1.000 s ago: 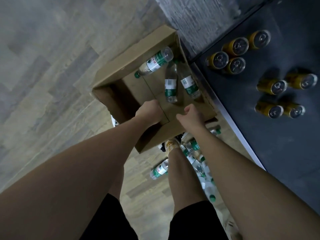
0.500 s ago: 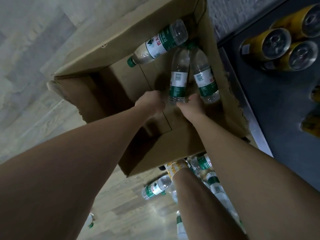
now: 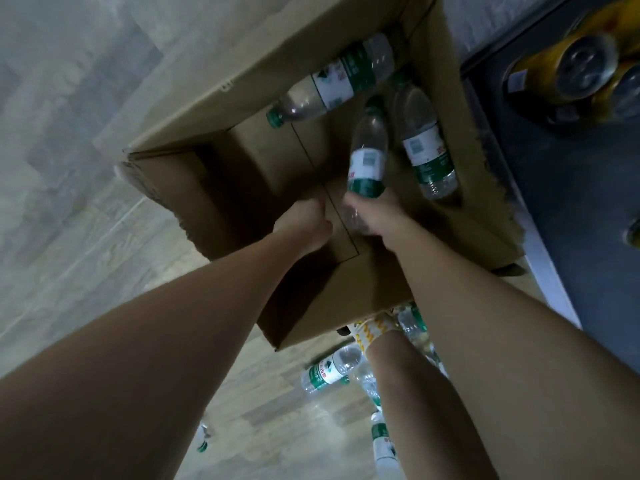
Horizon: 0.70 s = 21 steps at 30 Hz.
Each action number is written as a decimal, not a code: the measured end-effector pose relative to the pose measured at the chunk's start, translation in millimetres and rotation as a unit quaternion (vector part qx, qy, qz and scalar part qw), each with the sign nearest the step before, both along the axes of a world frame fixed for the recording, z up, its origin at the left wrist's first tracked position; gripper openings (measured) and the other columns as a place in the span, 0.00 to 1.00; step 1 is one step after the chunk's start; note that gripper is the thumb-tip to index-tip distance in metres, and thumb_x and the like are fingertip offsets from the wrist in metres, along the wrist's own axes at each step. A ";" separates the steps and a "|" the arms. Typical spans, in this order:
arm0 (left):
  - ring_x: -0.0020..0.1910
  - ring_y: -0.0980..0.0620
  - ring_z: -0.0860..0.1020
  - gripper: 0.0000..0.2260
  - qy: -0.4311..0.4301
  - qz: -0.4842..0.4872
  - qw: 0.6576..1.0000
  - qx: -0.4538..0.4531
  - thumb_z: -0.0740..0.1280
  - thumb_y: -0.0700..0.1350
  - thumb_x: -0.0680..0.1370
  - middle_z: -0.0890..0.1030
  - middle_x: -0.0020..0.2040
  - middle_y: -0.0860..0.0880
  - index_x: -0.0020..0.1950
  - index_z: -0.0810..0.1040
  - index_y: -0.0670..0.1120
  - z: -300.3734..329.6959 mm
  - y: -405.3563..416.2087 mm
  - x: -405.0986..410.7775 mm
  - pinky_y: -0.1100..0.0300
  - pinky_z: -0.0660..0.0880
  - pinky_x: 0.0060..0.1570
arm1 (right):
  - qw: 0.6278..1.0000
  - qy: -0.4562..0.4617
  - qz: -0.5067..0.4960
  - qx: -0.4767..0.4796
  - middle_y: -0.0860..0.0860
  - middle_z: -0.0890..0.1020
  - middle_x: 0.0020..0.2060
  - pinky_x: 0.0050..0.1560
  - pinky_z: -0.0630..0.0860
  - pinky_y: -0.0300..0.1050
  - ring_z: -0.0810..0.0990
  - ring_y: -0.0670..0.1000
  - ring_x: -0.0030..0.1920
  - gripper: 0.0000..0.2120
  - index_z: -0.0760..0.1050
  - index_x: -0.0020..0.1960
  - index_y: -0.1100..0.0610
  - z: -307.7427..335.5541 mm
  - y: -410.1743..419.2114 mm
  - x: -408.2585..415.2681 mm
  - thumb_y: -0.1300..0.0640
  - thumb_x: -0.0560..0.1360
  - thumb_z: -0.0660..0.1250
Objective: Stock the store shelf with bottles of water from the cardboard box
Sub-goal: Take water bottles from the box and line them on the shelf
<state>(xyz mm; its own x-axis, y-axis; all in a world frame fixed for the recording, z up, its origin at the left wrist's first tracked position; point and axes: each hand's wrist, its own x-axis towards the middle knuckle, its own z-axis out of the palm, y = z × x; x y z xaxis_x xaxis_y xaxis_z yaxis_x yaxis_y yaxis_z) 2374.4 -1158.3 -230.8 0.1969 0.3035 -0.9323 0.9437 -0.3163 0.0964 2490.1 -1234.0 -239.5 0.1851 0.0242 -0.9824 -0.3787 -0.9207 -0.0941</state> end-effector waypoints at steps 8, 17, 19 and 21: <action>0.56 0.40 0.79 0.14 -0.016 -0.041 0.997 -0.066 0.60 0.47 0.78 0.80 0.57 0.42 0.60 0.77 0.44 128.2 15.0 -13.3 0.50 0.78 0.54 | 0.992 -0.006 0.116 -0.053 0.52 0.78 0.51 0.51 0.79 0.49 0.79 0.52 0.49 0.29 0.71 0.64 0.57 149.9 -15.3 -0.3 0.50 0.67 0.75; 0.54 0.44 0.78 0.10 -0.084 -0.118 0.989 -0.032 0.62 0.46 0.78 0.79 0.53 0.46 0.57 0.76 0.44 362.5 108.1 12.8 0.51 0.77 0.52 | 0.988 -0.098 0.119 -0.010 0.53 0.78 0.57 0.51 0.76 0.49 0.77 0.54 0.51 0.35 0.68 0.66 0.56 383.0 56.4 10.1 0.40 0.67 0.75; 0.54 0.43 0.77 0.12 -0.109 -0.141 0.984 -0.013 0.61 0.46 0.79 0.78 0.54 0.45 0.58 0.76 0.43 418.4 121.4 13.8 0.52 0.75 0.50 | 0.984 -0.126 0.121 0.010 0.54 0.79 0.59 0.48 0.74 0.46 0.77 0.54 0.50 0.35 0.70 0.66 0.57 439.3 71.2 9.7 0.40 0.67 0.75; 0.54 0.42 0.78 0.12 -0.134 -0.177 0.975 0.001 0.60 0.46 0.79 0.79 0.55 0.43 0.57 0.76 0.41 469.8 132.9 15.5 0.52 0.75 0.51 | 0.980 -0.156 0.118 0.022 0.55 0.78 0.60 0.49 0.74 0.47 0.77 0.55 0.51 0.37 0.70 0.67 0.59 492.3 81.9 11.3 0.39 0.67 0.75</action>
<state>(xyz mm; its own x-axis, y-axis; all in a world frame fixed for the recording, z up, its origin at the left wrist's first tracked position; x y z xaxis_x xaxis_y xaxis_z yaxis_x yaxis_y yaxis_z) 2389.9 -1025.5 239.1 0.5256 0.1740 -0.8327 0.7161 -0.6189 0.3227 2501.4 -1152.1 252.9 0.4613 0.1438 -0.8755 -0.1022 -0.9716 -0.2134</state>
